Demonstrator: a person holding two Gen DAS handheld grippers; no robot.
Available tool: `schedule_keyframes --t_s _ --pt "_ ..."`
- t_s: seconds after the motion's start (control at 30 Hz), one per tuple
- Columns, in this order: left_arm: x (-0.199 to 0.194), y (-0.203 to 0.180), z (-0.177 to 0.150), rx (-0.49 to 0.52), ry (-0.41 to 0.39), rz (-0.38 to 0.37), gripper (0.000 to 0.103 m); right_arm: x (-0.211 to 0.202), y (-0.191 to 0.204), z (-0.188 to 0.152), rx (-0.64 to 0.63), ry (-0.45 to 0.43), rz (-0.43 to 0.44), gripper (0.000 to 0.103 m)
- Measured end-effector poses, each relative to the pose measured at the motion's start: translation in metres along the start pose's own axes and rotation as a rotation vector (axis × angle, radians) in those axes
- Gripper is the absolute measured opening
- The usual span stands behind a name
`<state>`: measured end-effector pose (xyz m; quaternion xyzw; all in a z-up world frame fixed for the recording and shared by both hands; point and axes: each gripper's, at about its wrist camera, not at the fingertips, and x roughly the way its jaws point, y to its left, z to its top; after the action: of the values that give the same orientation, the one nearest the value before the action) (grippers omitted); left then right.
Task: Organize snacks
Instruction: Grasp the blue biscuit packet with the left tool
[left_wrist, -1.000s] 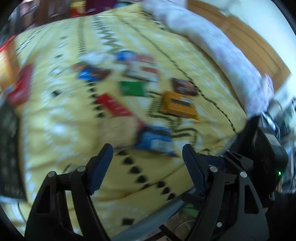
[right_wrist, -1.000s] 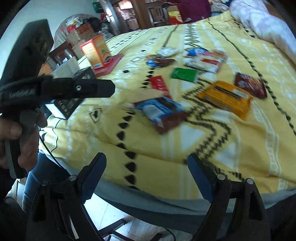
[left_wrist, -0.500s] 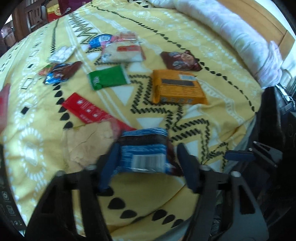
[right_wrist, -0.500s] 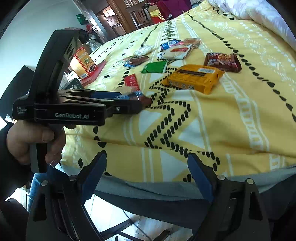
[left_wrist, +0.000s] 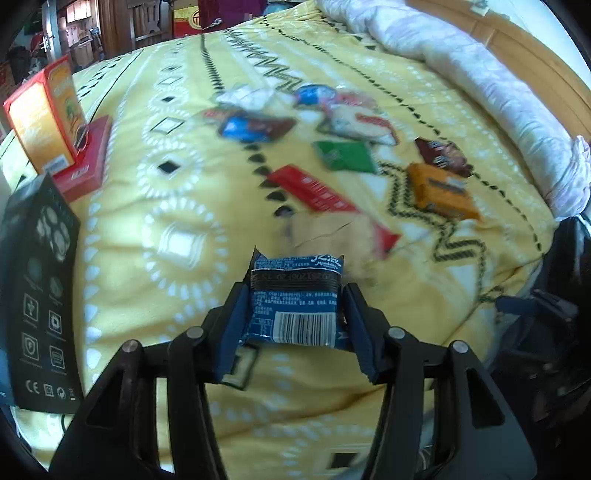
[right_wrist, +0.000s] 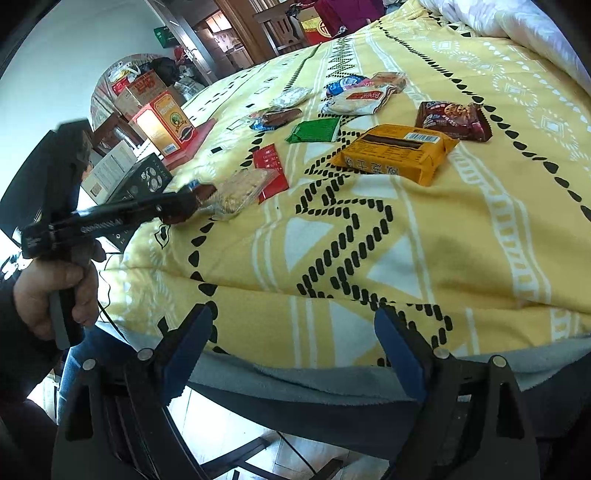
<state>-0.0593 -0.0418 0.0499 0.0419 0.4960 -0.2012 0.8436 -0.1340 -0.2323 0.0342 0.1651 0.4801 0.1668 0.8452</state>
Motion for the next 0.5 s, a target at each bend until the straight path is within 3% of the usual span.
schedule_keyframes --t_s 0.1,0.17,0.23,0.33,0.4,0.5 --pt "0.008 0.003 -0.003 -0.007 0.006 -0.023 0.063 0.002 0.005 0.001 -0.01 0.006 0.0 0.091" --pt "0.009 0.0 -0.003 0.004 -0.006 -0.024 0.074 0.001 0.005 0.003 -0.015 0.008 -0.004 0.091" --pt "0.011 -0.003 -0.003 0.019 -0.019 -0.013 0.074 -0.002 0.004 0.005 -0.02 0.008 -0.014 0.091" --pt "0.012 0.002 -0.007 0.008 -0.023 -0.02 0.072 -0.007 0.0 0.016 -0.024 0.006 -0.04 0.091" --pt "0.011 0.007 -0.01 -0.006 -0.027 -0.018 0.062 -0.01 -0.004 0.027 -0.035 0.015 -0.059 0.091" --pt "0.009 0.012 -0.011 -0.035 -0.03 -0.033 0.055 -0.012 -0.007 0.053 -0.082 0.038 -0.096 0.091"
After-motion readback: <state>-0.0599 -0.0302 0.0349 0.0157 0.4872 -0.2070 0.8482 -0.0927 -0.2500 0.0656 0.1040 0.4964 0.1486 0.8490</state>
